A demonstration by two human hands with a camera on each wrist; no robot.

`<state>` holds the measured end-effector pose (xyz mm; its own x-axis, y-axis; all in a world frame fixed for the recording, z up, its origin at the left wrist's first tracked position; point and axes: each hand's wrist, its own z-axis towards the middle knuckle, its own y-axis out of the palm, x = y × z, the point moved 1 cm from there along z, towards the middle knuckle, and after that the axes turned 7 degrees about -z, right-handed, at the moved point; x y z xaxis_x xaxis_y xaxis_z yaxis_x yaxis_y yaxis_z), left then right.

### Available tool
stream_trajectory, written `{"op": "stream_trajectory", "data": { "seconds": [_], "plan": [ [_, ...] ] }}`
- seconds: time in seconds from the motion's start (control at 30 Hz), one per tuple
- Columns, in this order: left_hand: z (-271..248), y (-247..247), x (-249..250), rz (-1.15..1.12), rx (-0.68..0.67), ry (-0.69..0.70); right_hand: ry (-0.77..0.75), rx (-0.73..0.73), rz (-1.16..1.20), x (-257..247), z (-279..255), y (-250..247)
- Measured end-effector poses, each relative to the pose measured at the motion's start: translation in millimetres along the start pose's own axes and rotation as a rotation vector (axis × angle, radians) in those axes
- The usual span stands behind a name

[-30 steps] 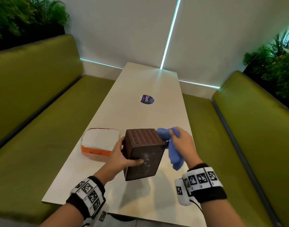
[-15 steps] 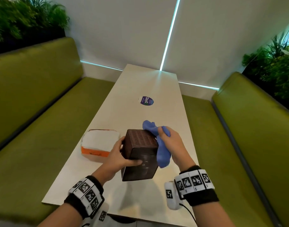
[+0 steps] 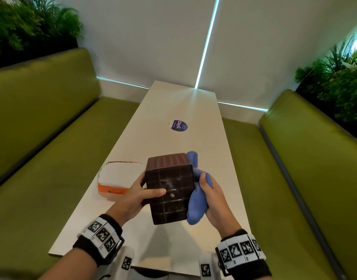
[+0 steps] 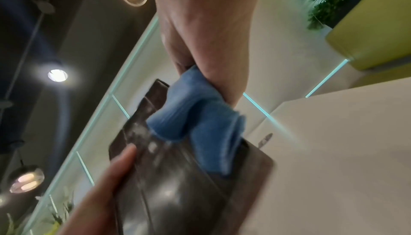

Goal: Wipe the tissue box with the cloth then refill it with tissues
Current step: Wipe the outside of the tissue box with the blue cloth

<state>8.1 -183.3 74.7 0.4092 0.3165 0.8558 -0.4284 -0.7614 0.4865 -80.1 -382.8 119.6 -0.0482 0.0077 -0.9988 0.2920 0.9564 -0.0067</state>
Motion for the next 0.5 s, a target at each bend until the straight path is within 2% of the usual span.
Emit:
{"op": "stream_trajectory", "data": {
  "seconds": [0.1, 0.23, 0.3, 0.37, 0.43, 0.5],
  "plan": [
    [-1, 6, -10, 0.009, -0.038, -0.047, -0.105, 0.034, -0.042, -19, 10, 1],
    [-4, 9, 3, -0.084, -0.045, 0.009, -0.17, 0.011, -0.13, -7, 9, -1],
    [-6, 5, 13, -0.124, -0.019, 0.031, -0.141, -0.03, -0.226, 10, 1, -9],
    [-7, -1, 20, -0.139, 0.018, 0.051, -0.117, -0.024, -0.423, 28, -2, -24],
    [-8, -6, 25, -0.144, 0.026, 0.058, -0.064, 0.035, -0.586, 39, -2, -38],
    [-9, -9, 26, -0.147, 0.021, 0.052, -0.02, 0.115, -0.609, 37, -1, -47]
  ]
}}
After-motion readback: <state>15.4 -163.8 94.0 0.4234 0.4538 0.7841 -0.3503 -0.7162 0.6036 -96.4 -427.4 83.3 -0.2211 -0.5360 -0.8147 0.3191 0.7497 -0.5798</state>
